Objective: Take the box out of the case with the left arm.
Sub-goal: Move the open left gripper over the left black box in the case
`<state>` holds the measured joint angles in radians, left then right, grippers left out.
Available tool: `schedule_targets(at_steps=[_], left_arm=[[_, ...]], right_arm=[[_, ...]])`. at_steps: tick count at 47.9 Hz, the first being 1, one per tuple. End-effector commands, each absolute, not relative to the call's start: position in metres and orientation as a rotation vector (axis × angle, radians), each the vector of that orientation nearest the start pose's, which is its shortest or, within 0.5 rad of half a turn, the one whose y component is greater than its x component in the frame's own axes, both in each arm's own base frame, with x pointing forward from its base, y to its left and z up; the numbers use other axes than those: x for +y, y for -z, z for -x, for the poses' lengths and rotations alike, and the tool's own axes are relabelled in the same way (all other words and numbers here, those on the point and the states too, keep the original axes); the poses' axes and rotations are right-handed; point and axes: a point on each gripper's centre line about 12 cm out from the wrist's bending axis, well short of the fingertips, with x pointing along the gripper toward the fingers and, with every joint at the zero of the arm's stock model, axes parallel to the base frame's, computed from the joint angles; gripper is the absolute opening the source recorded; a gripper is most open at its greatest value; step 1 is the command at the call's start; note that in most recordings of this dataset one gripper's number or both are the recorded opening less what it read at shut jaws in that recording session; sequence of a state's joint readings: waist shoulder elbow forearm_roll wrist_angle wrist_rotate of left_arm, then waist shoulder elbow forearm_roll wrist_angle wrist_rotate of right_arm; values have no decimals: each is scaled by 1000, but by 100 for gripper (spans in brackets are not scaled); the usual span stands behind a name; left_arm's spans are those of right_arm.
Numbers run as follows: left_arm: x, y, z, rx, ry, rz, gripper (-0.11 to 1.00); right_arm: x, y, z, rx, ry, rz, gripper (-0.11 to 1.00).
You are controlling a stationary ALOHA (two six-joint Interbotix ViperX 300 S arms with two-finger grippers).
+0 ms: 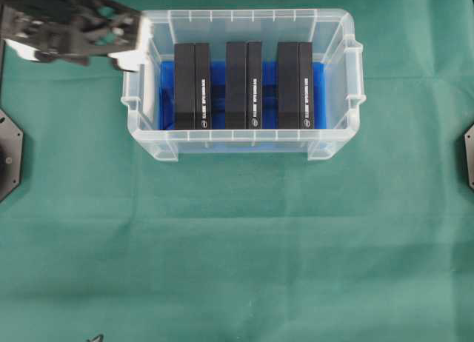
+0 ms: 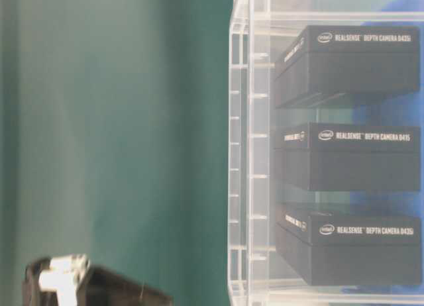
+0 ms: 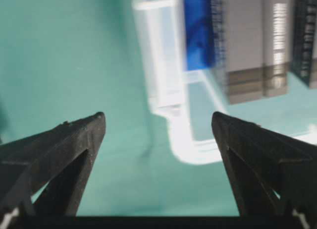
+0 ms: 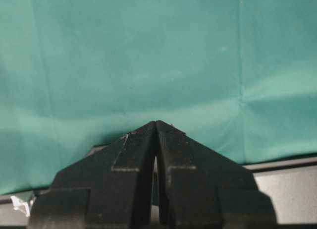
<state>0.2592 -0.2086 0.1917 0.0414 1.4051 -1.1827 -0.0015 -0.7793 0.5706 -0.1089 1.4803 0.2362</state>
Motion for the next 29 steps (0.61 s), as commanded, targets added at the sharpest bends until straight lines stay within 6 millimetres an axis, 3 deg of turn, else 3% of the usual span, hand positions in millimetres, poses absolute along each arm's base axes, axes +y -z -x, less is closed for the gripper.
schedule_targets(at_steps=[1, 29], left_arm=[[84, -334, -323, 1047, -1010, 1116, 89], [83, -330, -433, 1000, -943, 1118, 89]], right_arm=[[-14, -338, -161, 1237, 242, -130, 2], [-13, -338, -162, 1236, 241, -129, 2]])
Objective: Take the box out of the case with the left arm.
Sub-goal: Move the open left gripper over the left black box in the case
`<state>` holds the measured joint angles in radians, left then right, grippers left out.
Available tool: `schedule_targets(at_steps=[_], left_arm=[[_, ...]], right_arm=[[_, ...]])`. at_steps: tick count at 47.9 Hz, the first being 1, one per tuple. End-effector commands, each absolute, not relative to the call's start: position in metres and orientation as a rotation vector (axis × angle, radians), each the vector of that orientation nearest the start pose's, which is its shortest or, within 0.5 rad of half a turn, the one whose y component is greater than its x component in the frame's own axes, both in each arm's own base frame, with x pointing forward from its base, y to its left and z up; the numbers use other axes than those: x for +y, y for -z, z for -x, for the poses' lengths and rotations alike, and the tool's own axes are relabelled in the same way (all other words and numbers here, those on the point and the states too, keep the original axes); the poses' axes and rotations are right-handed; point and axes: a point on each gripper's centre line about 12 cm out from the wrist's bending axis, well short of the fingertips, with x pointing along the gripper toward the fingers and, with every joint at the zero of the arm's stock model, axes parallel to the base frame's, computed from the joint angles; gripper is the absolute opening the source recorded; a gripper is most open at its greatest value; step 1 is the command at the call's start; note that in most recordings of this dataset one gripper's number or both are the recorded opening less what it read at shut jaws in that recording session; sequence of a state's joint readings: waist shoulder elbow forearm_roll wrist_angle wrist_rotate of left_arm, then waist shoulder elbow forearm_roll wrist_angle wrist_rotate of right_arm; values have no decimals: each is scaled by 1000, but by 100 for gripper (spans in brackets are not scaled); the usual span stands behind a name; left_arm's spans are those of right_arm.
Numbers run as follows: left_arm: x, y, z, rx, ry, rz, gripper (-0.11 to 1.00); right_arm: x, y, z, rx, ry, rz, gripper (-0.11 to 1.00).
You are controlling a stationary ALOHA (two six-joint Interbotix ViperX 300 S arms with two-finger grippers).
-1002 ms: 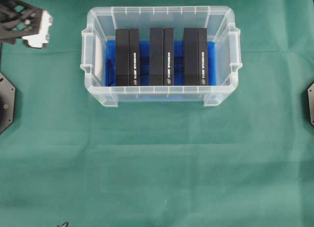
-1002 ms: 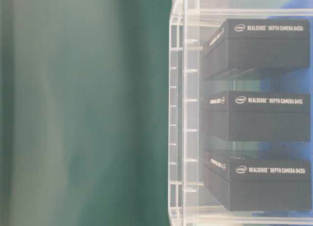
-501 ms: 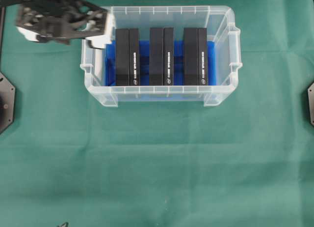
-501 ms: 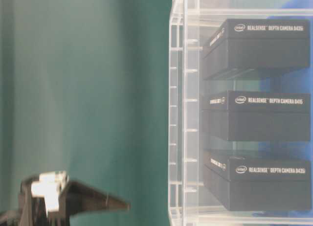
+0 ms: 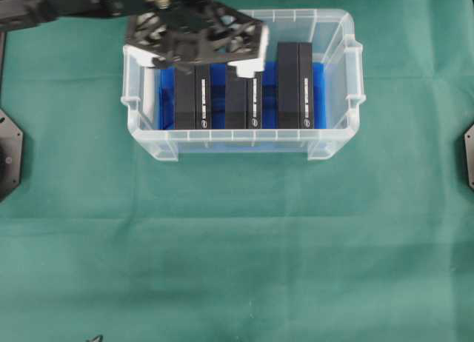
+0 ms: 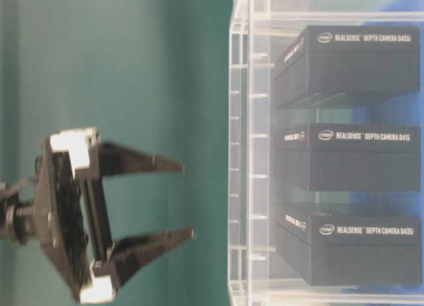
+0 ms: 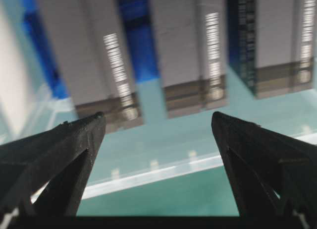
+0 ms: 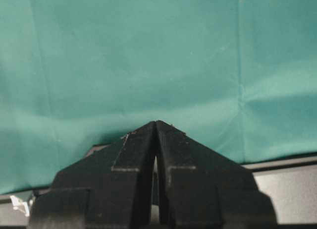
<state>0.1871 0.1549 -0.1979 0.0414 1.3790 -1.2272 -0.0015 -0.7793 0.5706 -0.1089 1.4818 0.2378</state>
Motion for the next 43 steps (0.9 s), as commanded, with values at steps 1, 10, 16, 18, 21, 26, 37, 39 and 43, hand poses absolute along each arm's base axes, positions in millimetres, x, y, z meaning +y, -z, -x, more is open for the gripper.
schedule_targets(at_steps=[1, 10, 16, 18, 21, 26, 37, 39, 43], left_arm=[[83, -330, -436, 999, -941, 1117, 89], [83, -324, -457, 996, -929, 1116, 89], [83, -319, -468, 1000, -925, 1112, 89], [82, -319, -471, 1000, -922, 1111, 89], [81, -317, -473, 1002, -922, 1109, 89], [81, -315, -471, 1011, -930, 1107, 89], [82, -313, -466, 1040, -953, 1102, 89], [82, -312, -465, 1040, -955, 1102, 89], [82, -313, -465, 1040, -955, 1105, 89]], right_arm=[[-14, -338, -162, 1236, 242, -130, 2], [-14, -338, -162, 1237, 242, -130, 2], [-13, -337, -162, 1237, 241, -129, 2], [-13, -337, -162, 1237, 241, -129, 2], [-14, -338, -162, 1236, 242, -130, 2], [-14, -337, -162, 1237, 242, -130, 2], [-14, -338, -162, 1236, 242, -130, 2], [-14, -337, -162, 1237, 242, -130, 2], [-14, -338, -162, 1236, 242, -130, 2]])
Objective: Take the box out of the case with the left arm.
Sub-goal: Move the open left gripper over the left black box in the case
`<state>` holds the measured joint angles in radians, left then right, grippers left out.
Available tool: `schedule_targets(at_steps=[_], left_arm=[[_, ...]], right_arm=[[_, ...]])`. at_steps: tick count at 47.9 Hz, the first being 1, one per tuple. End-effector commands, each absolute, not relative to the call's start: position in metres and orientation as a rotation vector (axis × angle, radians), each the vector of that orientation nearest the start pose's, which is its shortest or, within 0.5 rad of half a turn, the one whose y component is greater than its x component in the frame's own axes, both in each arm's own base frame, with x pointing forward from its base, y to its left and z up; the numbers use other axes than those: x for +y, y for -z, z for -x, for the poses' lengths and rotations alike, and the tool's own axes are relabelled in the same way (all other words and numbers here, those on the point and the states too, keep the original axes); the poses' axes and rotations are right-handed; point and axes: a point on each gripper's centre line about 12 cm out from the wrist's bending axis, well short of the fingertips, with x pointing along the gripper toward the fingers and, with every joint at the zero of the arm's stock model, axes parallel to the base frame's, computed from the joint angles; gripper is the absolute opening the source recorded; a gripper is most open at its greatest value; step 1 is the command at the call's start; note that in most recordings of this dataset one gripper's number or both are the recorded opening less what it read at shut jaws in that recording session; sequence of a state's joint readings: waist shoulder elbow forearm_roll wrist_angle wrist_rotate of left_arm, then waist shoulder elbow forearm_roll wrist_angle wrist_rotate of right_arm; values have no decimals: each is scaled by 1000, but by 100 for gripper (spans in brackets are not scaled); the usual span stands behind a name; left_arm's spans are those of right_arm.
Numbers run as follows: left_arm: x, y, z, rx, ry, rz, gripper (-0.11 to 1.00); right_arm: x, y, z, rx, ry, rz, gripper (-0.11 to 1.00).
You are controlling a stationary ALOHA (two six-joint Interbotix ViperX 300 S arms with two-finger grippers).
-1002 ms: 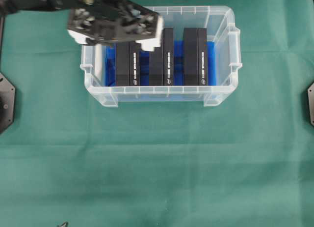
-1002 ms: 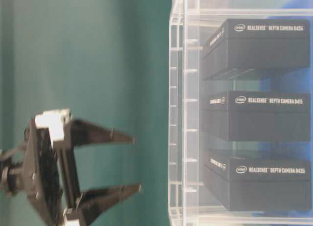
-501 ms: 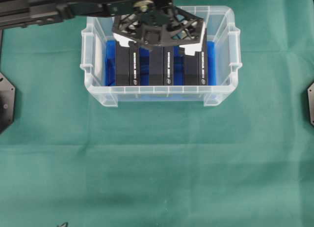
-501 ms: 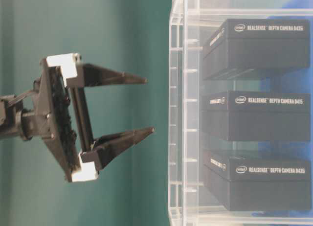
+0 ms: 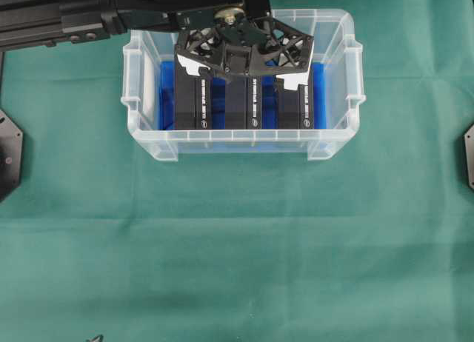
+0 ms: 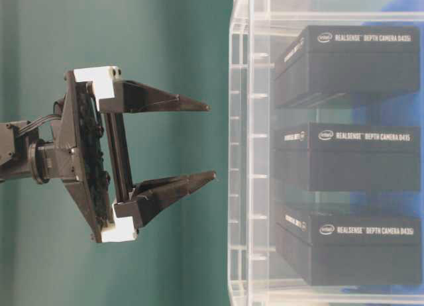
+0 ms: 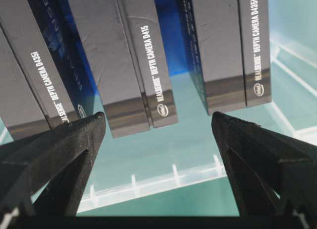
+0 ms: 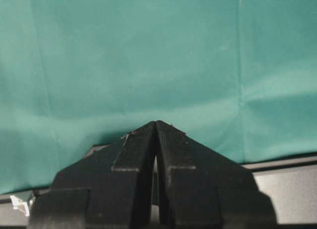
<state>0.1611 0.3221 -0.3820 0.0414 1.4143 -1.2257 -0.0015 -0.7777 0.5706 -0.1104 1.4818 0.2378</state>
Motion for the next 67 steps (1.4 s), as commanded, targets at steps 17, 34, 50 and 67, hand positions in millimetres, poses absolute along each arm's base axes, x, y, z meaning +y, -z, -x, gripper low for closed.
schedule_targets(at_steps=[17, 34, 50, 67], left_arm=[[84, -313, -465, 1038, -958, 1105, 89], [84, -312, -465, 1038, -961, 1107, 89], [84, -313, -465, 1036, -962, 1110, 89], [85, -306, -464, 1047, -973, 1102, 89]], right_arm=[[-14, -337, -162, 1237, 242, -130, 2], [-14, -337, -162, 1237, 241, -128, 2], [-14, -337, -162, 1237, 241, -128, 2], [-13, -337, -162, 1237, 240, -127, 2]])
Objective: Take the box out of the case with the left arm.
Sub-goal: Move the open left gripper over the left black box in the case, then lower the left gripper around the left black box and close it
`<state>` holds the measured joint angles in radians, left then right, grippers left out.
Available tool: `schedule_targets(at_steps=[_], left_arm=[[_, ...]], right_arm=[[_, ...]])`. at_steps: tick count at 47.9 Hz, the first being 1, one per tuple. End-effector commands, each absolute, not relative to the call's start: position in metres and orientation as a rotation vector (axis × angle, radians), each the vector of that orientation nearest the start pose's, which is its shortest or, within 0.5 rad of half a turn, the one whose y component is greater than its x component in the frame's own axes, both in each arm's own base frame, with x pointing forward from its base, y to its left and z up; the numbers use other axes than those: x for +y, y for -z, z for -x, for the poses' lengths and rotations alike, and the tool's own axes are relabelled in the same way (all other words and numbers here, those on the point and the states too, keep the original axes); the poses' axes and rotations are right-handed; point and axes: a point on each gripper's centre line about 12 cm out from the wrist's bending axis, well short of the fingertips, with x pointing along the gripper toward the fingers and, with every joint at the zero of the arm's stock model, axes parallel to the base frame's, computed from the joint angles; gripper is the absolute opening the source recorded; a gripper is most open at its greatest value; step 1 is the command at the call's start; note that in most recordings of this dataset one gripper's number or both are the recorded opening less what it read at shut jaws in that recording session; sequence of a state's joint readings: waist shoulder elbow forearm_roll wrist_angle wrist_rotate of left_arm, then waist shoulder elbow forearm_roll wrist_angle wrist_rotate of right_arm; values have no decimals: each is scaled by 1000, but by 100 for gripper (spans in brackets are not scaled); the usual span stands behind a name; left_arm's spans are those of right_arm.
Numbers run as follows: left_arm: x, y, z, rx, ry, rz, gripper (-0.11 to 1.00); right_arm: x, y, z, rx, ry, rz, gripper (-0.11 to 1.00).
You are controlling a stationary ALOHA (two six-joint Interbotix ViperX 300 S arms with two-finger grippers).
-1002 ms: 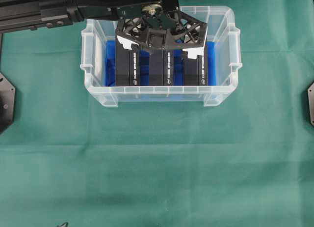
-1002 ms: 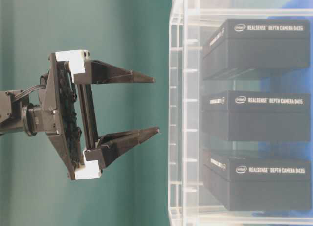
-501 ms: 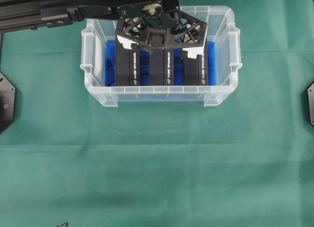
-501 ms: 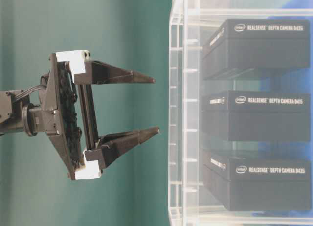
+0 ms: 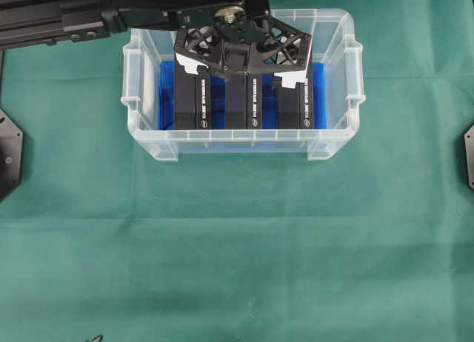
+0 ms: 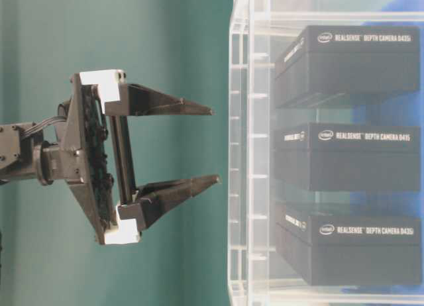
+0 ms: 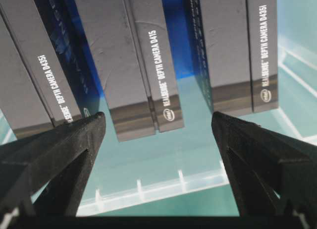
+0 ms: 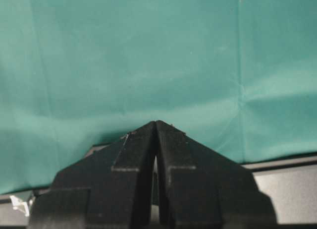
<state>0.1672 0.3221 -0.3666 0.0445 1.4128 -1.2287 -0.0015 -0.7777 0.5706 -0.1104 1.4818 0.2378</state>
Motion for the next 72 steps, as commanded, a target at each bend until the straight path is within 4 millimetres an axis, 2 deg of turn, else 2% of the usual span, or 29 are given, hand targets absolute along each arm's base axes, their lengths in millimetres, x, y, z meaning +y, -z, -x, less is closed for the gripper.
schedule_targets(at_steps=[1, 36, 72], left_arm=[[85, -305, -464, 1048, -975, 1101, 89], [94, -251, -463, 1013, -1011, 1112, 89], [99, -213, -459, 1005, -1033, 1116, 88]], right_arm=[[-14, -337, -162, 1237, 241, -128, 2], [-14, -337, -162, 1239, 241, -128, 2], [-14, -334, -165, 1218, 237, -128, 2]])
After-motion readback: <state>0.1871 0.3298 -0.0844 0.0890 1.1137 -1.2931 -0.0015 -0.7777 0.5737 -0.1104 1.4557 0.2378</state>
